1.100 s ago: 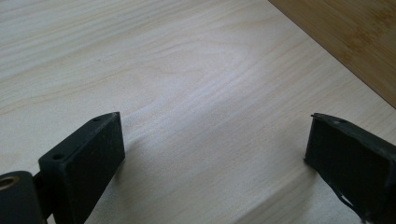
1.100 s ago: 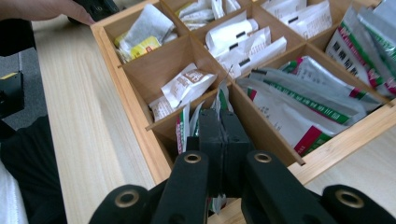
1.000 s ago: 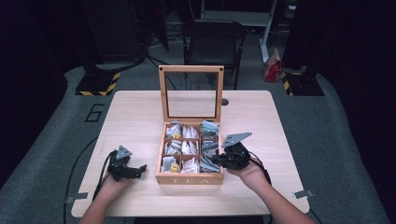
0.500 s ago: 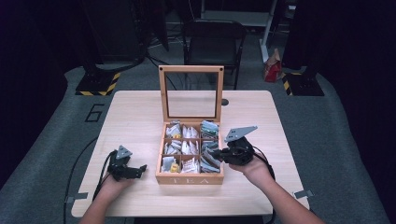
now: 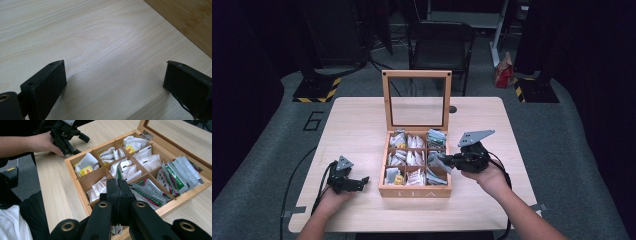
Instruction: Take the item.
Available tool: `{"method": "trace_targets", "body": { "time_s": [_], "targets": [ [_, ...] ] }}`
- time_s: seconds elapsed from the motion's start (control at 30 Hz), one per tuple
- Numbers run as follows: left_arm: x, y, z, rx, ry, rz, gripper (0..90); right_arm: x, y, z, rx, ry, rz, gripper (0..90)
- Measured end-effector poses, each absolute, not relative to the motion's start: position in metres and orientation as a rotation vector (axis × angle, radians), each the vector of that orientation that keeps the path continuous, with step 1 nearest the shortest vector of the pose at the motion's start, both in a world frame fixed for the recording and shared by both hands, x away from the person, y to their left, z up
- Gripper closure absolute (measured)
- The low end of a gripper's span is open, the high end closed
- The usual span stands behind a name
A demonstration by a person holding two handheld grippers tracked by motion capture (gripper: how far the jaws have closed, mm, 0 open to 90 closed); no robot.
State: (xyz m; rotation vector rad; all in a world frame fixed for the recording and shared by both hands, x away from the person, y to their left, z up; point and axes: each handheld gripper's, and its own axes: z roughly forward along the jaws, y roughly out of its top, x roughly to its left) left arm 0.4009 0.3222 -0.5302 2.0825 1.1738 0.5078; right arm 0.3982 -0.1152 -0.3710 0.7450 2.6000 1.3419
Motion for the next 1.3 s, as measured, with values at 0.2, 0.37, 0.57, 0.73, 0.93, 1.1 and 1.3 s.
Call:
{"method": "trace_targets", "body": {
  "time_s": [0.2, 0.37, 0.57, 0.73, 0.93, 1.1, 1.3],
  "targets": [
    [0.401, 0.322, -0.530, 2.084, 1.174, 0.507, 4.0, 0.401, -0.126, -0.365, 0.765, 2.565, 1.343, 89.9],
    [0.401, 0.322, -0.530, 2.083, 1.174, 0.507, 4.0, 0.404, -0.134, -0.362, 0.792, 2.537, 1.343, 89.9],
    [0.401, 0.322, -0.530, 2.084, 1.174, 0.507, 4.0, 0.408, -0.144, -0.359, 0.812, 2.507, 1.326, 89.9],
    [0.401, 0.322, -0.530, 2.084, 1.174, 0.507, 4.0, 0.410, -0.150, -0.359, 0.836, 2.493, 1.317, 89.9],
    [0.401, 0.322, -0.530, 2.085, 1.174, 0.507, 4.0, 0.413, -0.157, -0.359, 0.853, 2.474, 1.308, 89.9],
    [0.401, 0.322, -0.530, 2.083, 1.174, 0.507, 4.0, 0.414, -0.163, -0.360, 0.878, 2.460, 1.302, 89.9],
    [0.401, 0.322, -0.530, 2.084, 1.174, 0.507, 4.0, 0.417, -0.170, -0.362, 0.893, 2.445, 1.291, 89.8]
  ]
}}
